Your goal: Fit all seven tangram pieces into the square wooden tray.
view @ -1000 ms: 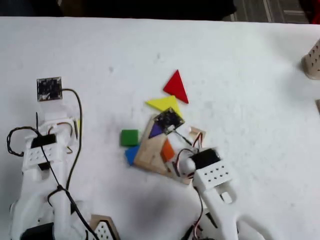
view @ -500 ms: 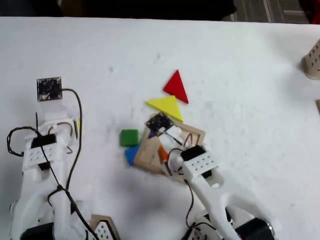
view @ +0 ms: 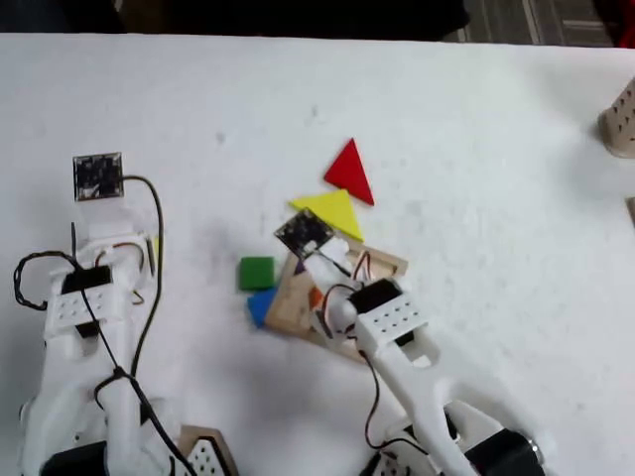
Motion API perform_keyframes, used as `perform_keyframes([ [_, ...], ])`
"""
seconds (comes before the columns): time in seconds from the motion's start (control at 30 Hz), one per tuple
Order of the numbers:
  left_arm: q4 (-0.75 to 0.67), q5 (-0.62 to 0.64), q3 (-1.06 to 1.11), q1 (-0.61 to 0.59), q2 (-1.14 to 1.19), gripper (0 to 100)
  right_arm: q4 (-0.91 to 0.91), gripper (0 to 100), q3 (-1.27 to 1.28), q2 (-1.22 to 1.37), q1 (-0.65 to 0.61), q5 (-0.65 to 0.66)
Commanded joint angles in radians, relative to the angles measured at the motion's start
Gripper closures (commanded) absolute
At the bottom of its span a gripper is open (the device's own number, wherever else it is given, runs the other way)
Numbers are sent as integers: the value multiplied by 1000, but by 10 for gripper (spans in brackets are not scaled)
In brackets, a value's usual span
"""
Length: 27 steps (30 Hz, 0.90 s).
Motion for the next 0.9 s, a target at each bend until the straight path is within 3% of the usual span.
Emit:
perform_keyframes([
  [0.0, -21, -14, -17, 18, 2, 819, 62, 971, -75, -39, 44, -9],
  [0.13, -21, -14, -17, 18, 2, 819, 73, 967, -68, -65, 145, -6],
  [0.23, -21, -14, -17, 18, 2, 819, -5, 967, -26, -25, 153, -5],
  [0.47, -21, -14, -17, 18, 2, 819, -151, 969, -14, 113, 81, -8],
  [0.87, -21, -14, -17, 18, 2, 819, -117, 971, -149, 226, -10, -52],
])
